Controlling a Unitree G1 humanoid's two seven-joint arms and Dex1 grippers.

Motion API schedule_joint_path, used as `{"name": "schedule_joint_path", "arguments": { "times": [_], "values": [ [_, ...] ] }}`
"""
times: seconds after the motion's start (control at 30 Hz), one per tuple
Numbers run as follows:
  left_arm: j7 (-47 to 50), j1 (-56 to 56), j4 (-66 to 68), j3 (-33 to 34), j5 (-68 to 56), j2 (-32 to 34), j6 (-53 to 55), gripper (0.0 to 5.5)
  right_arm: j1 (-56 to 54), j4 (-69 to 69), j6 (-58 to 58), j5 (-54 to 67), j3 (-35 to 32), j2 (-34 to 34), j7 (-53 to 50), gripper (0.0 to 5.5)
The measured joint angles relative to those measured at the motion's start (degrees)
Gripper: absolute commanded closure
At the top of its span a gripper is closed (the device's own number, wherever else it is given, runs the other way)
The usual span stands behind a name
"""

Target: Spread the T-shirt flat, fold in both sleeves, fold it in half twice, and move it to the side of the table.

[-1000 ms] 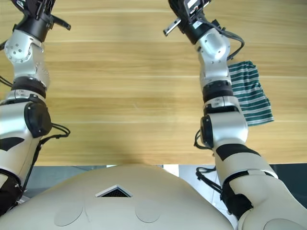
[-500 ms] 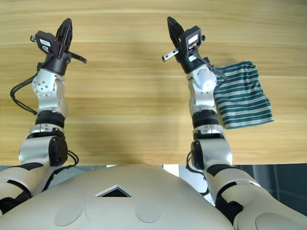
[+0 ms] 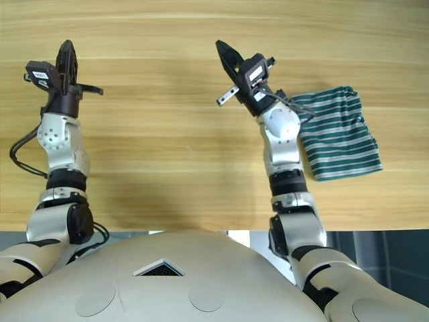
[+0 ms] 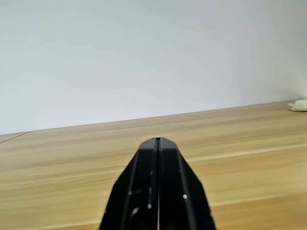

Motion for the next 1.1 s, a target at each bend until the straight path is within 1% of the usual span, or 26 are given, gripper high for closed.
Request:
{"name": "schedule_joint_path", "arguments": {
  "times": [0.1, 0.2, 0.27, 0.33, 0.43, 0.5, 0.6, 0.8, 0.93, 1.1],
  "values": [
    [0.2, -0.4, 2.9, 0.8, -1.2, -0.6, 1.3, 5.5, 0.2, 0.9, 0.2, -0.4, 0.1, 0.0, -0.4, 5.48],
    [0.2, -2.4, 7.0, 1.3, -1.9, 0.0, 2.7, 5.5, -0.3, 4.9, -0.2, -0.8, -0.8, 0.2, -2.5, 5.48],
    [-0.1, -5.0, 10.0, 3.1, -3.7, 1.1, 5.6, 5.5, -2.9, 9.8, -0.3, -0.8, -2.9, 0.5, -5.7, 5.48],
    [0.4, -7.2, 12.5, 3.3, -3.6, 2.4, 7.0, 5.5, -6.7, 14.4, -0.4, -0.7, -4.7, 0.8, -8.3, 5.48],
    [0.7, -11.9, 16.1, 4.4, -4.1, 3.7, 9.1, 5.5, -13.3, 20.9, -1.2, 0.1, -6.7, 1.9, -9.3, 5.48],
    [0.1, -14.4, 18.2, 5.6, -5.7, 3.9, 11.1, 5.5, -14.6, 23.6, -0.6, 3.4, -8.4, 3.0, -8.0, 5.48],
    [0.0, -15.8, 21.7, 8.2, -7.8, 5.1, 14.0, 5.5, -15.0, 28.0, 2.2, 8.6, -12.0, 2.9, -3.3, 5.48],
    [0.1, -19.6, 25.5, 13.8, -12.5, 5.8, 17.2, 5.5, -16.3, 31.9, 3.5, 11.3, -15.6, 1.8, 2.2, 5.48],
    [1.2, -21.7, 27.6, 14.7, -13.0, 5.7, 17.8, 5.5, -19.6, 34.1, 3.7, 12.8, -17.7, 0.9, 4.0, 5.48],
    [1.1, -24.1, 27.9, 14.1, -11.9, 5.7, 17.4, 5.5, -19.6, 35.6, 2.0, 13.7, -20.1, 0.8, 6.5, 5.48]
  ]
}}
